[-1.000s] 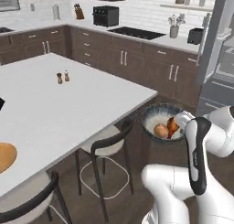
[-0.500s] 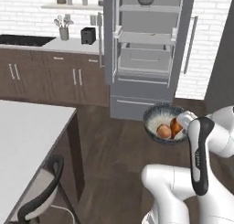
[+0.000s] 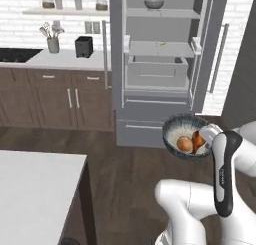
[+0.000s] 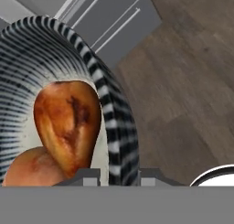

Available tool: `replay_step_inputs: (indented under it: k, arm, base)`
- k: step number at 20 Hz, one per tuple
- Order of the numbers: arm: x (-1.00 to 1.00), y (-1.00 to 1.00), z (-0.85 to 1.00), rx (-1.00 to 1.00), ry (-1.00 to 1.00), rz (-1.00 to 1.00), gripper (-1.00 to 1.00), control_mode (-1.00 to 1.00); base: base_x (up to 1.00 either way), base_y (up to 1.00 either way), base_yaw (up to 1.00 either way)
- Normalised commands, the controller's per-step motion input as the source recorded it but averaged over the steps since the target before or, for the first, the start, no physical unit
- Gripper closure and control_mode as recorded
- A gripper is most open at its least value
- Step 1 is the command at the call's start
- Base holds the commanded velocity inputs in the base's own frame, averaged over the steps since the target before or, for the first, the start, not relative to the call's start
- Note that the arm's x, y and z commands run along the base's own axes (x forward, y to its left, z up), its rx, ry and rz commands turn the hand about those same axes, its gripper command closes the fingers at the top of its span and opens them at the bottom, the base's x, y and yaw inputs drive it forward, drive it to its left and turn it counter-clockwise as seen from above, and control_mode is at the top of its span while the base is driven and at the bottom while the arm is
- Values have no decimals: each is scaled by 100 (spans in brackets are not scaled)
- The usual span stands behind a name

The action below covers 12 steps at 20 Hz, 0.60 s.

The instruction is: Pick the chicken drumstick and onion from their plates and place them in the bowl. Then put the bowl in the fridge.

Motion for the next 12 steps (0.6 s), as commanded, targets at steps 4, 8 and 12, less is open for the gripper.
replay_step_inputs:
  k: [4,8,12]
  arm:
    - [0,0,0,0,0,0,100,100]
    - [0,0,0,0,0,0,100,100]
    - [0,0,0,0,0,0,100,100]
  base:
    - [100,32,-26]
    - [100,0,-35]
    - [100,7,-32]
